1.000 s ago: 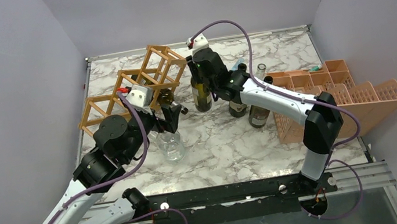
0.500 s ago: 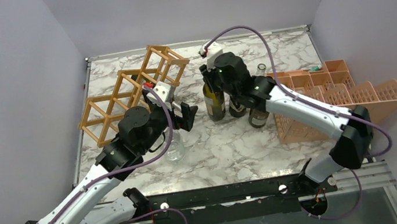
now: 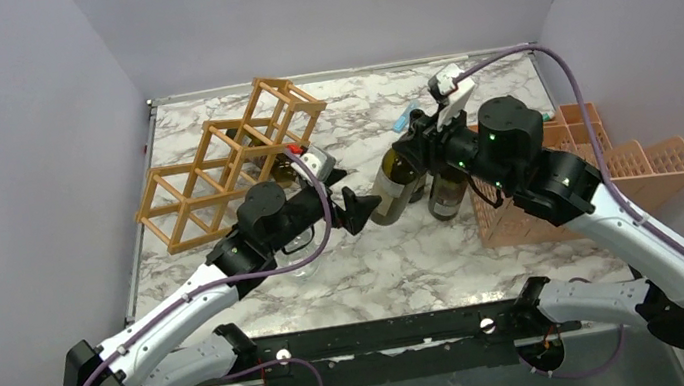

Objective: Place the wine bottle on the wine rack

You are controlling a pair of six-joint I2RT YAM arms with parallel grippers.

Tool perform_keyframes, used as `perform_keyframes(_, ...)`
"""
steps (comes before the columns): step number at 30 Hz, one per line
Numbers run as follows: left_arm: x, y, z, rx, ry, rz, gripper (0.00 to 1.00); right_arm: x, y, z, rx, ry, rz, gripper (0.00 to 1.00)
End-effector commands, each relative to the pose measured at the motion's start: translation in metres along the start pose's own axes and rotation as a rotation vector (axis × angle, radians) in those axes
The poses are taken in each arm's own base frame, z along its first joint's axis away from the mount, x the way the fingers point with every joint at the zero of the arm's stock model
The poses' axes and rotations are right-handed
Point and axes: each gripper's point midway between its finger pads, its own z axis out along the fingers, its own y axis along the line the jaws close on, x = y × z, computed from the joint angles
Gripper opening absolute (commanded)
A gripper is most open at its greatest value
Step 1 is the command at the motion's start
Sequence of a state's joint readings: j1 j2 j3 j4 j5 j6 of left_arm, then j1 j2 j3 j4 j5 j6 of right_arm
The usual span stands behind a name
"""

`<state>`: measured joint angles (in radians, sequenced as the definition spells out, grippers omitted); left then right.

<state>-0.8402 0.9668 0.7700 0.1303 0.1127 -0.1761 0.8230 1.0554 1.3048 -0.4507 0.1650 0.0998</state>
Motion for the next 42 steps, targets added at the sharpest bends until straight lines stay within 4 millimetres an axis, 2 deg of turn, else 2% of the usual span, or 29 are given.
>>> perform_keyframes(1, -0.014, -0.041, 0.005, 0.228, -0.089, -0.035, 0.99, -0.015, 0.015, -0.022, -0.091, -0.053, 0.053, 0.01)
perform_keyframes(8, 0.010, -0.067, 0.018, 0.411, -0.009, -0.032, 0.99, -0.027, 0.035, -0.046, -0.223, -0.066, 0.055, 0.01)
perform_keyframes(11, 0.019, -0.083, 0.014, 0.521, -0.021, -0.010, 0.99, -0.037, 0.042, -0.057, -0.265, -0.084, 0.056, 0.01)
perform_keyframes(14, 0.026, -0.087, 0.014, 0.554, -0.041, 0.017, 0.99, -0.046, 0.051, -0.067, -0.324, -0.113, 0.056, 0.01)
perform_keyframes(23, 0.031, -0.111, 0.003, 0.700, -0.073, 0.069, 0.99, -0.067, 0.072, -0.088, -0.467, -0.205, 0.039, 0.01)
perform_keyframes(28, 0.026, -0.111, 0.000, 0.697, -0.106, 0.095, 0.97, -0.076, 0.083, -0.099, -0.540, -0.253, 0.023, 0.01)
perform_keyframes(31, 0.022, -0.112, 0.002, 0.702, -0.117, 0.102, 0.84, -0.077, 0.087, -0.105, -0.572, -0.267, 0.018, 0.01)
perform_keyframes(35, 0.008, -0.111, 0.003, 0.683, -0.169, 0.161, 0.53, -0.076, 0.084, -0.107, -0.557, -0.256, 0.020, 0.01)
perform_keyframes(37, -0.001, -0.106, 0.006, 0.647, -0.206, 0.202, 0.33, -0.073, 0.082, -0.109, -0.544, -0.235, 0.026, 0.01)
perform_keyframes(38, -0.005, -0.102, 0.008, 0.621, -0.223, 0.227, 0.07, -0.071, 0.080, -0.109, -0.531, -0.221, 0.034, 0.02)
perform_keyframes(39, -0.010, -0.096, 0.011, 0.578, -0.244, 0.252, 0.00, -0.070, 0.078, -0.110, -0.519, -0.209, 0.041, 0.09)
perform_keyframes(42, -0.022, -0.080, 0.018, 0.474, -0.294, 0.364, 0.00, -0.063, 0.073, -0.114, -0.497, -0.171, 0.050, 0.47)
